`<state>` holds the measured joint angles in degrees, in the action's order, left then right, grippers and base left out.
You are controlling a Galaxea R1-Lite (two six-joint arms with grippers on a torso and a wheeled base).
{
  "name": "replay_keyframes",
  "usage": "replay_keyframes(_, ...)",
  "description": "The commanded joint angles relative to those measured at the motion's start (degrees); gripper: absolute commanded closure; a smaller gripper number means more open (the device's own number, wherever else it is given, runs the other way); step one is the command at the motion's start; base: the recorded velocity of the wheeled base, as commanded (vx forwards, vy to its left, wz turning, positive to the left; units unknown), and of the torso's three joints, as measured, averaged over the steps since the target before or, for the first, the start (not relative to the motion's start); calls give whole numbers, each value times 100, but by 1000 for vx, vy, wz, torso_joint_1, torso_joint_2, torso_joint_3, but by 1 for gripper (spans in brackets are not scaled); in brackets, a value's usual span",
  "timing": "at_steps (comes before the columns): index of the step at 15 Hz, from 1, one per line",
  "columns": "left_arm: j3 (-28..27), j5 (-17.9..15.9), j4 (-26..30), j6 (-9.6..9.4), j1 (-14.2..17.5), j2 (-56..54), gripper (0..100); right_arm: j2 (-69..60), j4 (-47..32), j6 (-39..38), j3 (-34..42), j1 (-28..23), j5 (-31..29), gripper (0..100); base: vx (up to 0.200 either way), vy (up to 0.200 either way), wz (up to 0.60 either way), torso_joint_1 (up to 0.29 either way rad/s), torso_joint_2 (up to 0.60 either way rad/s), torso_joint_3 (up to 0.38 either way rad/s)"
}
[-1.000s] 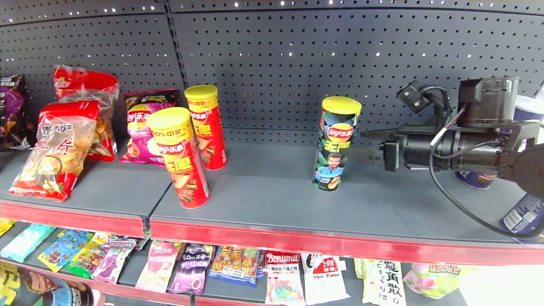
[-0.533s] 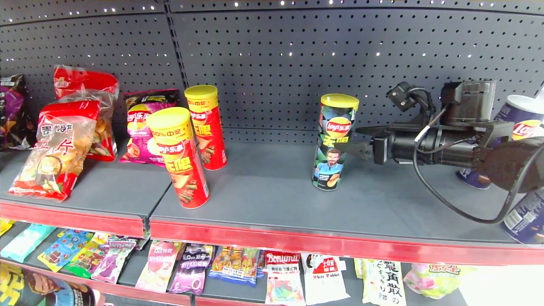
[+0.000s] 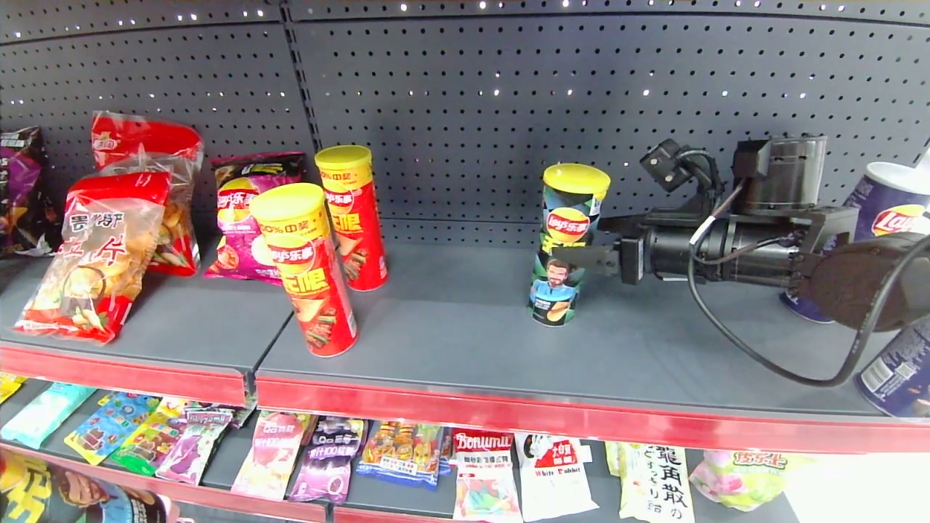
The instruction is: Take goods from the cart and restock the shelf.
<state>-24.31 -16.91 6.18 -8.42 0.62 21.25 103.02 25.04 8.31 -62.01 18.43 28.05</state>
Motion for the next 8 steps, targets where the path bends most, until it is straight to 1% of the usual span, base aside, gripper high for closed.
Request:
replay_keyframes(1, 23, 3, -3, -10, -1, -15, 100, -54, 10, 4, -21, 126, -1, 0, 0, 0, 0, 0, 0, 0)
replay_keyframes(8, 23, 3, -3, -45, -1, 11, 100, 315, 10, 12, -399, 143, -10, 0, 0, 0, 0, 0, 0, 0)
